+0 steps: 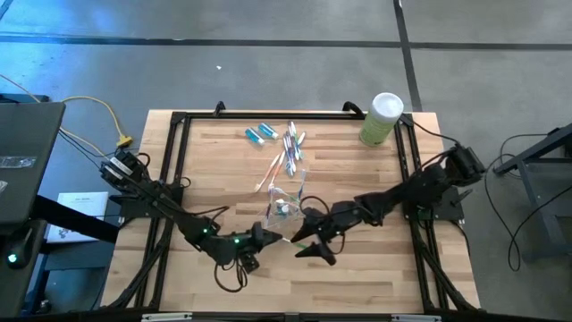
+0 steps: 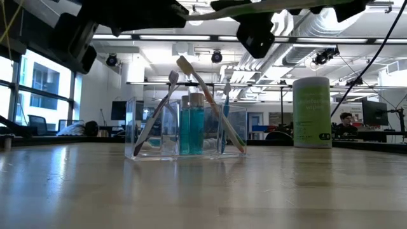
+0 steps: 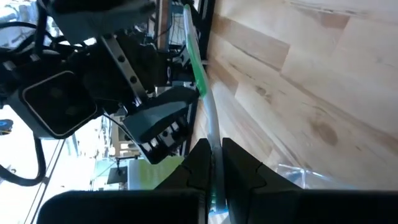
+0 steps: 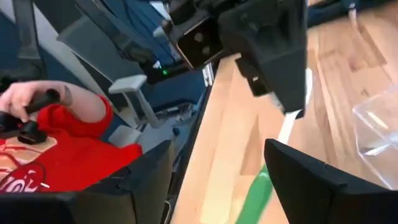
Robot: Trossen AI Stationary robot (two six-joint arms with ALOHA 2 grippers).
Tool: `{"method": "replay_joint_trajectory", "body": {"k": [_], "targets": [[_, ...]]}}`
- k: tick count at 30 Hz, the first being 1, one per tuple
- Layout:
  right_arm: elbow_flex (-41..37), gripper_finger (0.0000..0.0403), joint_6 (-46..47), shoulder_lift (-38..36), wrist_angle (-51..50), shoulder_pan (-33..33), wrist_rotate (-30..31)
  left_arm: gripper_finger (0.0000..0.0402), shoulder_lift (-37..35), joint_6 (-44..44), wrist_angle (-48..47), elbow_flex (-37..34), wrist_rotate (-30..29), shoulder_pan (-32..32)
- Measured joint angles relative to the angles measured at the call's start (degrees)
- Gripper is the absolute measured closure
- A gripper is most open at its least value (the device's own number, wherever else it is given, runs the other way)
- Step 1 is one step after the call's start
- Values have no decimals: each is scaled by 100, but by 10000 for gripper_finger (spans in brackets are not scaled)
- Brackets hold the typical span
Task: Pick & Place toothbrushing station
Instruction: Put the green toothbrush into the transparent organizer
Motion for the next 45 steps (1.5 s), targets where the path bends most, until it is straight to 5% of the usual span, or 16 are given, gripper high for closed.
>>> {"method": "replay_joint_trajectory", "body": {"k": [24,35,45], "targets": [[135,225,-48,54,-1011,-137,-58,389,-2,96,-40,9,-137,1],[128,369,-385,52,-1112,-197,148,389,-2,101,-56,9,-152,-5],[130,379,-593,49,-1201,-187,225,340,-2,76,273,9,196,-49]]}}
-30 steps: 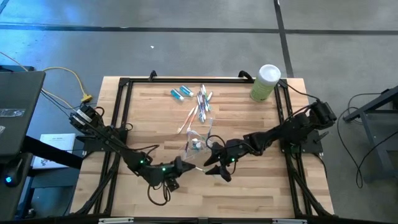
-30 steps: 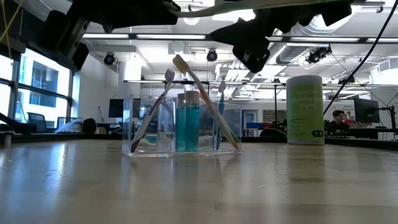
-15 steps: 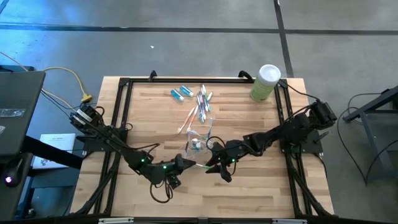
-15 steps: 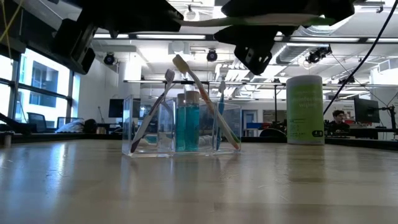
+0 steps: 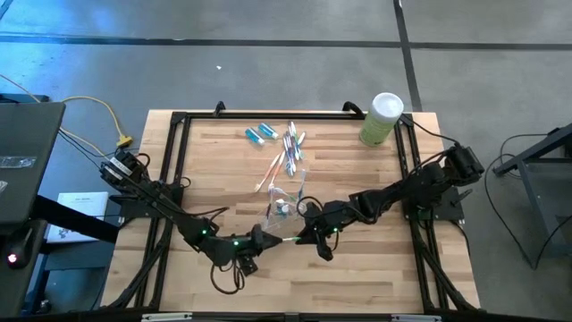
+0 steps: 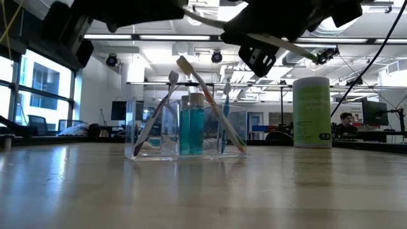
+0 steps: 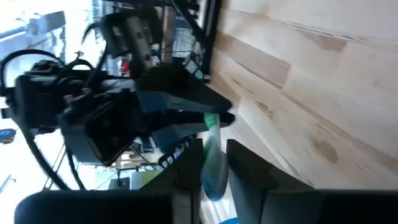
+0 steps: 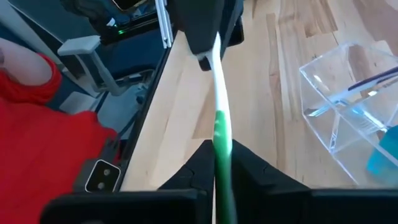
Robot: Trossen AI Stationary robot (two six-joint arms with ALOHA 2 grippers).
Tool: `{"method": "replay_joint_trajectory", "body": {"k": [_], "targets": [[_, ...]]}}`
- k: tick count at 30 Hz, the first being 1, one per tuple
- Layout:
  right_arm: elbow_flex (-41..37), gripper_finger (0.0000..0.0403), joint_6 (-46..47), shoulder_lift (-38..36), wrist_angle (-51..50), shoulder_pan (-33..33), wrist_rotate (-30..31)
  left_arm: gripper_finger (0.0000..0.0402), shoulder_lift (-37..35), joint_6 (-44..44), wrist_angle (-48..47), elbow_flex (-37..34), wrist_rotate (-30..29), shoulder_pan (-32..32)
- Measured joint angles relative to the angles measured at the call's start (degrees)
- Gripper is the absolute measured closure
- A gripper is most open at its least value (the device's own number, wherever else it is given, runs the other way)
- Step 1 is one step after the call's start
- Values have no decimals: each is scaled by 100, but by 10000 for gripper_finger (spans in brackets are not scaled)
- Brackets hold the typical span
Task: Pick & Place toothbrushing station
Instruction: Put the green toothbrush into the transparent organizer
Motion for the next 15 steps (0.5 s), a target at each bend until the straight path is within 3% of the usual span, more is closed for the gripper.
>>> {"method": "replay_joint_trajectory", "body": {"k": [7,11,15], "targets": [[15,394,-235,-15,-45,110,216,320,0,192,962,0,-473,-431],[-4,392,-487,7,-208,223,807,319,-9,296,1460,2,-1058,-750],[-2,394,-898,-63,-310,408,1832,318,-9,-68,1700,2,-1787,-1035]]}}
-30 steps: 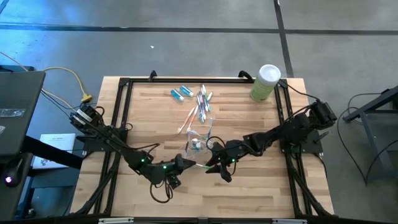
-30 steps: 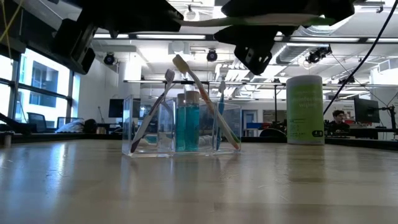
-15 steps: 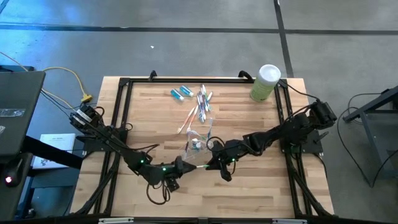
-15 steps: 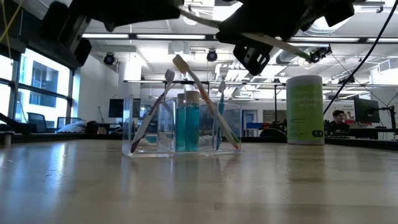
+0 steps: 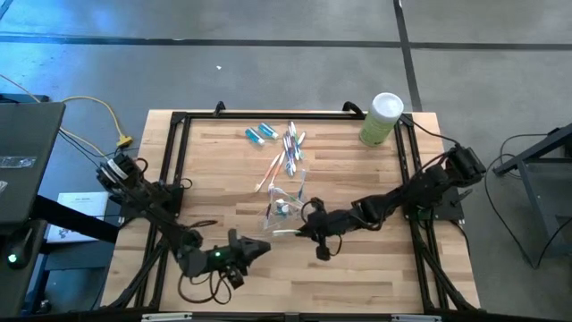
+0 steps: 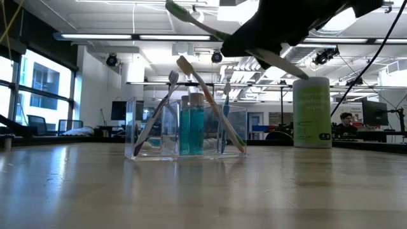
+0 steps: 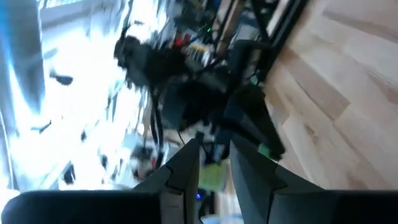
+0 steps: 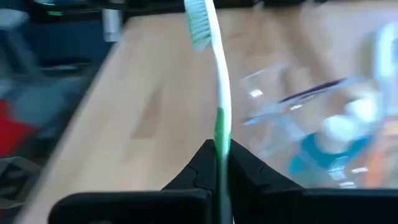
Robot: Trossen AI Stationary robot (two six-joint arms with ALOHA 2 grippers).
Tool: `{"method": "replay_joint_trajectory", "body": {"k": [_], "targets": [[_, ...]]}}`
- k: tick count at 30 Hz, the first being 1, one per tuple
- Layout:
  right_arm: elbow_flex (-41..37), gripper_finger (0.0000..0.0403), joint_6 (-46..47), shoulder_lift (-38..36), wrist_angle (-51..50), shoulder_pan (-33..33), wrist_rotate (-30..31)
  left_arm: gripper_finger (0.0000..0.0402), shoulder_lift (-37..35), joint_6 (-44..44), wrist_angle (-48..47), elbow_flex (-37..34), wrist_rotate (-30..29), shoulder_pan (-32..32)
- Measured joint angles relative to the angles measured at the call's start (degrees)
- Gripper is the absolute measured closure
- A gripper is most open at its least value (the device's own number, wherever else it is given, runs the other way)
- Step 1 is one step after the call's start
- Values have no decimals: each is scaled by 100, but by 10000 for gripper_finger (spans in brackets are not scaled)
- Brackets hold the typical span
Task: Pick & Place toothbrushing station
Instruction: Put the green toothbrush into the transparent organizer
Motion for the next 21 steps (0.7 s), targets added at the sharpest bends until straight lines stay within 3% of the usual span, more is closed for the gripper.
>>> {"method": "replay_joint_trajectory", "body": {"k": [7,11,18,21], "targets": [[0,393,-960,9,381,324,2442,318,0,-1492,26,0,-1008,-274],[-100,393,-1550,46,1223,395,3108,317,0,-1772,65,0,-1278,-267],[-997,394,-2231,48,4090,388,2649,317,0,-1844,63,0,-1421,-265],[-1572,392,-2388,60,5450,212,1910,317,0,-1851,63,0,-1422,-265]]}}
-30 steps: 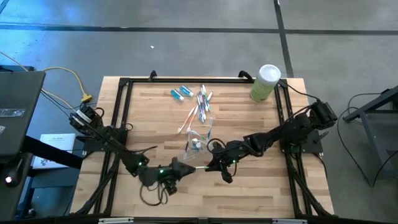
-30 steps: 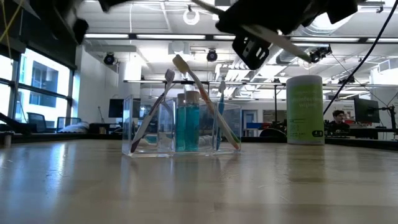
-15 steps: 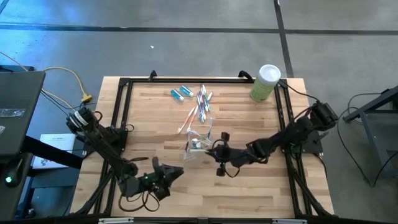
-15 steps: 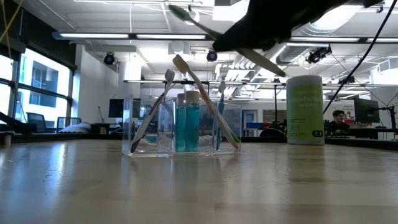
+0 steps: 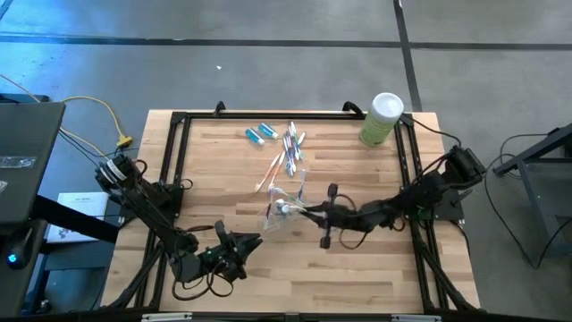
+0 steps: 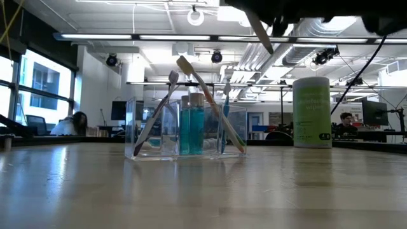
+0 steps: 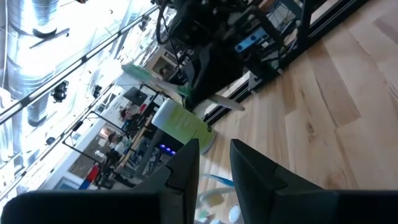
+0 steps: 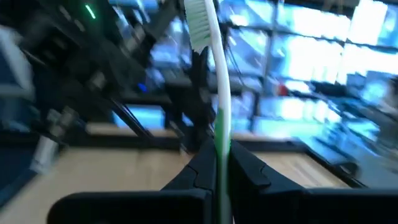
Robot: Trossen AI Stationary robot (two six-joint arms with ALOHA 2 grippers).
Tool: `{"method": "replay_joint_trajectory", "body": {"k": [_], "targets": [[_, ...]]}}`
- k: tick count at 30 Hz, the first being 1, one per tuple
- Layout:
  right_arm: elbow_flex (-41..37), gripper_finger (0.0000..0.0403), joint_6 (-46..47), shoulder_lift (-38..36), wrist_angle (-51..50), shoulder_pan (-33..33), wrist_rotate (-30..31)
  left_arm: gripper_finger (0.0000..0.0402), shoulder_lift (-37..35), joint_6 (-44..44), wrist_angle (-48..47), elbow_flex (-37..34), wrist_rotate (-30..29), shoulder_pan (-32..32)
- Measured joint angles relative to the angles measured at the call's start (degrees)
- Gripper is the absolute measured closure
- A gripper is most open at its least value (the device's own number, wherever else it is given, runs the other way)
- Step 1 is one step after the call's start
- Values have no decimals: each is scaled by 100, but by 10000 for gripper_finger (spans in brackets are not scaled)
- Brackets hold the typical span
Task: Pick & Place toothbrushing station
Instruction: Put the green toothbrush into the transparent organizer
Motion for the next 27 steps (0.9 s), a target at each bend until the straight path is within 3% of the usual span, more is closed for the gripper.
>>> {"method": "replay_joint_trajectory", "body": {"k": [3,6,10,17,22,27], "targets": [[-378,392,98,214,1086,-274,-419,317,0,-61,0,0,-2,2],[-439,394,375,569,1507,-581,-573,317,0,-63,0,0,-1,5],[-241,391,864,1086,1548,-941,-624,317,2,-120,-2,0,0,42],[108,393,899,1490,1560,-1085,-910,317,2,-561,-2,-2,-63,169],[114,391,835,1511,1554,-1120,-921,317,7,-886,558,-2,-592,338],[114,392,987,1511,1531,-1370,-1190,317,4,-405,1163,-2,-997,456]]}}
